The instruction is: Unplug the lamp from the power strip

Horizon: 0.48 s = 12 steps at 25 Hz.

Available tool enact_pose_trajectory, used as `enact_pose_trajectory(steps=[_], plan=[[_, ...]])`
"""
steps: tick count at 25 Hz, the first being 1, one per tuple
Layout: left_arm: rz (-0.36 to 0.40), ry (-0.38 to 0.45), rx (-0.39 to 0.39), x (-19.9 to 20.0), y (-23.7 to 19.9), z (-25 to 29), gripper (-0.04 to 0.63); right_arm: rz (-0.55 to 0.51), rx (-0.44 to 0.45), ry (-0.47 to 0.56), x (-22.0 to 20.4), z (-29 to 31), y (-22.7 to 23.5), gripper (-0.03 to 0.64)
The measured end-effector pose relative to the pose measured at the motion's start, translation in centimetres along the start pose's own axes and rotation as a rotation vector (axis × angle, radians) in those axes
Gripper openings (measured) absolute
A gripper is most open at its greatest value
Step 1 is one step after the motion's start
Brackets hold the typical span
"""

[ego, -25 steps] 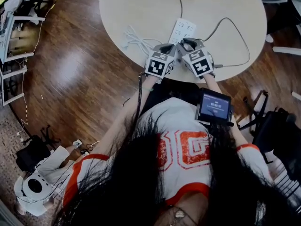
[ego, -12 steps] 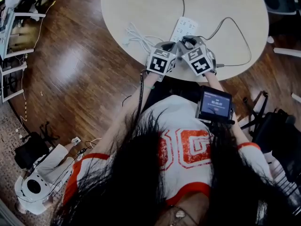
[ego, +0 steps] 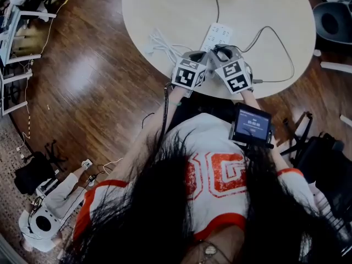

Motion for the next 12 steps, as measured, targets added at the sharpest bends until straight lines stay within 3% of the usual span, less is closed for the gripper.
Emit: enact_pose_trajectory(steps=[4,10,12], plan=[[0.006,-0.006,0.0,0.2,-0.1,-0.1,0.0,0.019,0.004,0.013,0.2,-0.1,0.1,0.081],[0.021,0.0,-0.018,-0.1,0.4,-0.1,0.002,0.212,0.035,0.096,-1.4,-0.9,0.8,0.086],[0.009,-0.004,-0.023,-0.2,0.3,0.0,0.0,0.196,0.032,0.087,-1.5,-0.7,0.8,0.086]])
Point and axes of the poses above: the fingertips, and each gripper's own axes: z forward along the fingers, y to its right, x out of its top, the point moved 9 cm from there along -z, backward along the fingers, and after that the axes turned 5 degrees about x, right-handed, at the moved point
